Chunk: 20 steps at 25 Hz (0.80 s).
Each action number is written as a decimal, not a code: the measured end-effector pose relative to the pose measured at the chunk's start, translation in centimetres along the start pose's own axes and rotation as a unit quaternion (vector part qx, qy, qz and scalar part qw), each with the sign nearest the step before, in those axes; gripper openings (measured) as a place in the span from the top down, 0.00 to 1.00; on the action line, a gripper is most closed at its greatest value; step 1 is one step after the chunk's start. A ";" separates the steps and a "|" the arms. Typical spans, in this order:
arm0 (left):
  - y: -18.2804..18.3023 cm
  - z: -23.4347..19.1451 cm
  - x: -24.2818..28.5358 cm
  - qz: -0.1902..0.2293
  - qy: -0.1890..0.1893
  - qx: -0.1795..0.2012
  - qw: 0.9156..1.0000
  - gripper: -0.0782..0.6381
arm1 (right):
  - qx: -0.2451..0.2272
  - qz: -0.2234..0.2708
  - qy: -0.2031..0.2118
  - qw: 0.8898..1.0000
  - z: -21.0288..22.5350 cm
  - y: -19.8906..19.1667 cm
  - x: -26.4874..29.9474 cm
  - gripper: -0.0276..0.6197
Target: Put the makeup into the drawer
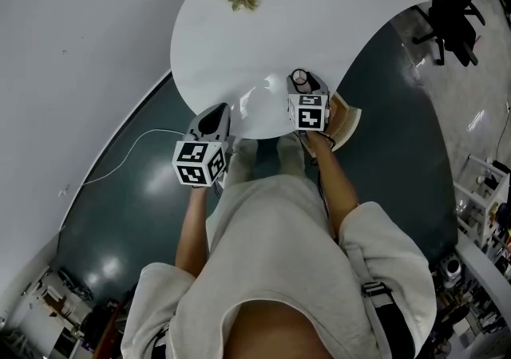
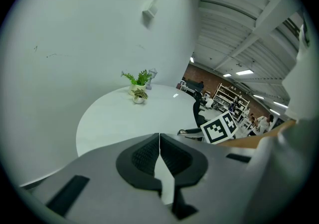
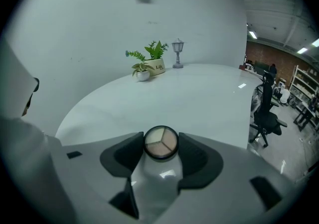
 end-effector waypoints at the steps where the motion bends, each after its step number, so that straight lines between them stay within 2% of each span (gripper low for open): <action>1: 0.1 0.1 0.1 0.000 -0.002 0.001 1.000 0.87 | 0.000 0.003 0.002 1.000 0.0 0.1 -0.2 0.62; 9: 0.5 1.9 2.1 -0.011 -0.034 0.021 0.999 0.87 | 0.027 0.044 -0.011 0.999 1.7 0.0 -3.7 0.62; 20: 0.8 7.6 6.5 -0.044 -0.114 0.069 0.990 0.87 | 0.107 0.053 -0.090 0.989 7.7 -4.5 -10.4 0.62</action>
Point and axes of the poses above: the fingertips, and each gripper's own axes: x forward along the fingers, z to its right, y out of its top, the point moved 8 cm from there along -x, backward along the fingers, and after that the axes turned 4 degrees about z, right-handed, at the moved point
